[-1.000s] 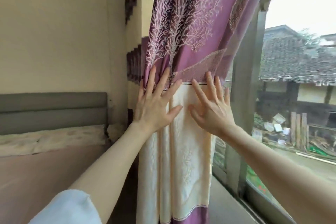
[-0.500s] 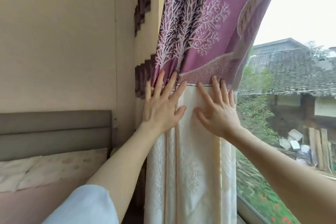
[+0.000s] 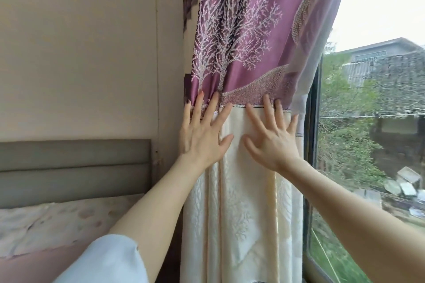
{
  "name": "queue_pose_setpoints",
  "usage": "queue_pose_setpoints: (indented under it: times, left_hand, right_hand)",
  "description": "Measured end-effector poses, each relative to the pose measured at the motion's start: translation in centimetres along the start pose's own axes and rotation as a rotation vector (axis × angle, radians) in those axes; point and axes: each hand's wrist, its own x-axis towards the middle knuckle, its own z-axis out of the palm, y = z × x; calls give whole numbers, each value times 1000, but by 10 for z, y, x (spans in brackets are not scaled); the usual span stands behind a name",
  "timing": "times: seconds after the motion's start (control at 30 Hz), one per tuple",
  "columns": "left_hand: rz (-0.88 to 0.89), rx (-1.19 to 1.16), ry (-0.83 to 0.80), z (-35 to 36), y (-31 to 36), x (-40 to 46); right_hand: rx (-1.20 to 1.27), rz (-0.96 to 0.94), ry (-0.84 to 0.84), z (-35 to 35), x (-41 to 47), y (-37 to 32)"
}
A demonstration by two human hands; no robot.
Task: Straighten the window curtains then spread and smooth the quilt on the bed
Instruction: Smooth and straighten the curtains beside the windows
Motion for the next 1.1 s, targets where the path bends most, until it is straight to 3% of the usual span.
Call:
queue_pose_setpoints:
  times: [0.3, 1.1]
  left_hand:
    - [-70, 74, -58, 137, -62, 58]
    - [-4, 98, 33, 484, -323, 185]
  right_hand:
    - [190, -60, -39, 138, 109, 0]
    - [146, -61, 23, 490, 373, -88]
